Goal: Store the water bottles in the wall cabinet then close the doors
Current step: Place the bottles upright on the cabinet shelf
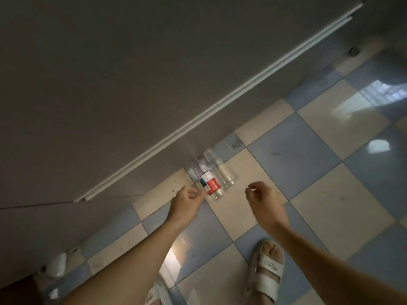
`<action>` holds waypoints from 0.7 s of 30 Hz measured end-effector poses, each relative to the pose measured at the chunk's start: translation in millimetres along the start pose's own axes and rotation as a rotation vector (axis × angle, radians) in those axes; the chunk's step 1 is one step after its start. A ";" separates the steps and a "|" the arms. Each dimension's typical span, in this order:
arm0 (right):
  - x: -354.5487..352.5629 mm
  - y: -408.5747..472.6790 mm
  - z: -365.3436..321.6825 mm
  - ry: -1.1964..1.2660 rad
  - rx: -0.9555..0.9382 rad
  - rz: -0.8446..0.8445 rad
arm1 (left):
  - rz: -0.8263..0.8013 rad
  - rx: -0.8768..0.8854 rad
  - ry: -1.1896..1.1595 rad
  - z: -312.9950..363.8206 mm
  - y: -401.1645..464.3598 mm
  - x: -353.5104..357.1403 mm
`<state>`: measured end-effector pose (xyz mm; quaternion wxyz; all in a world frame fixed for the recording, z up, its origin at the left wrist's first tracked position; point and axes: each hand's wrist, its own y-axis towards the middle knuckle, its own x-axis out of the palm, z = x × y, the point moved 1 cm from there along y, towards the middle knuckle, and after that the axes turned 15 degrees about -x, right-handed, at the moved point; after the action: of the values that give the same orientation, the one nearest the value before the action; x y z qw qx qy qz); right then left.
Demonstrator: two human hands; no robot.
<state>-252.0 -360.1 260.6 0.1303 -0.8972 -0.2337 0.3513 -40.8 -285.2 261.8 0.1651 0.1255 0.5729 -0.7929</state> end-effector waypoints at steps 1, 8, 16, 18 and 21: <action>13.1 12.1 16.9 -0.011 -0.008 -0.017 | -0.004 -0.002 0.013 -6.4 20.0 14.9; 99.3 92.8 110.7 -0.091 -0.083 -0.037 | 0.068 -0.045 0.001 -48.8 144.6 96.6; 170.2 138.0 163.1 -0.010 -0.061 -0.038 | 0.136 0.071 -0.200 -69.3 224.8 142.5; 181.5 135.3 168.7 -0.011 -0.082 -0.045 | 0.126 0.101 -0.231 -71.6 230.5 148.5; 191.7 124.7 169.9 0.016 -0.045 -0.004 | 0.086 0.082 -0.238 -75.3 230.3 148.8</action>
<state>-205.1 -357.2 -20.4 0.1128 -0.9022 -0.2420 0.3386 -82.7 -297.8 -19.1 0.2606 0.0614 0.5106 -0.8171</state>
